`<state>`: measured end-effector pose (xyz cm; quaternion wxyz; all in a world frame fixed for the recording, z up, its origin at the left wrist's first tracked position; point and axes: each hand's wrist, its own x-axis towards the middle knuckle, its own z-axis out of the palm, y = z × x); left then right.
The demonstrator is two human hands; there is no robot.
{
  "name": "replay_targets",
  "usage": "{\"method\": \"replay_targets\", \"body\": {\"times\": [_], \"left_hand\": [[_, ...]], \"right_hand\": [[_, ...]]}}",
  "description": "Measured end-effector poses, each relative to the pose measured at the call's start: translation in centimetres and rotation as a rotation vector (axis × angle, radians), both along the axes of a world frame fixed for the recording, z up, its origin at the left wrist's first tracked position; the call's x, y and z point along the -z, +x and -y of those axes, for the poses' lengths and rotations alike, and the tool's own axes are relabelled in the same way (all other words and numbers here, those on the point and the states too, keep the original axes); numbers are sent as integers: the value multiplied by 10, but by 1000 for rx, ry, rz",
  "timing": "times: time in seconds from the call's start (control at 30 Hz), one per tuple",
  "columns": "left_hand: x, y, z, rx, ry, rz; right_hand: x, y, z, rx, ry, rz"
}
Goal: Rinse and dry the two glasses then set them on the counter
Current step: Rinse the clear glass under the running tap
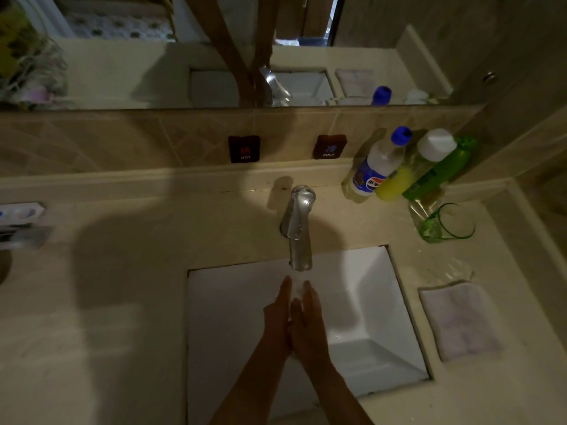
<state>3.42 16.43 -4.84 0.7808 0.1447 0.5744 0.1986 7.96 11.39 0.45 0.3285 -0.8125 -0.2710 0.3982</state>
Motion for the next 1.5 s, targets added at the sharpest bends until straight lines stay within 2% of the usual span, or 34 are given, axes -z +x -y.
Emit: {"method": "replay_targets", "body": {"times": [0.07, 0.17, 0.27, 0.33, 0.5, 0.57, 0.7, 0.8, 0.9, 1.03, 1.1, 1.17, 1.23, 1.4, 1.5], "left_hand": [[-4, 1, 1, 24, 3, 45], [-7, 3, -1, 97, -22, 205], [-11, 3, -3, 114, 0, 274], [-9, 4, -1, 135, 44, 293], [-8, 15, -1, 95, 144, 31], [-4, 18, 0, 28, 117, -69], [1, 15, 2, 65, 138, -134], [-9, 11, 2, 44, 34, 34], [-10, 6, 0, 69, 28, 153], [-16, -1, -6, 78, 61, 239], [-15, 3, -10, 68, 97, 159], [-6, 7, -14, 60, 147, -27], [0, 10, -13, 59, 145, -110], [-2, 4, -3, 23, 91, -47], [-10, 3, -2, 43, 77, 73]], "right_hand": [[-1, 10, -13, 87, -47, -92], [-3, 35, -32, 260, -70, -374], [-2, 49, -33, 409, -2, -502], [-1, 44, -30, 435, 8, -541], [10, 30, -9, 137, -13, -261], [7, 23, 6, 90, 19, -168], [15, 18, 17, 28, 38, -78], [12, 31, -5, 161, -32, -226], [17, 51, -33, 319, -101, -437], [8, 53, -37, 234, -104, -450], [5, 43, -29, 183, -45, -448], [6, 29, -19, 158, -1, -339], [9, 18, -9, 112, 63, -263], [12, 16, 3, 75, 22, -275], [2, 35, -15, 234, -39, -469]]}}
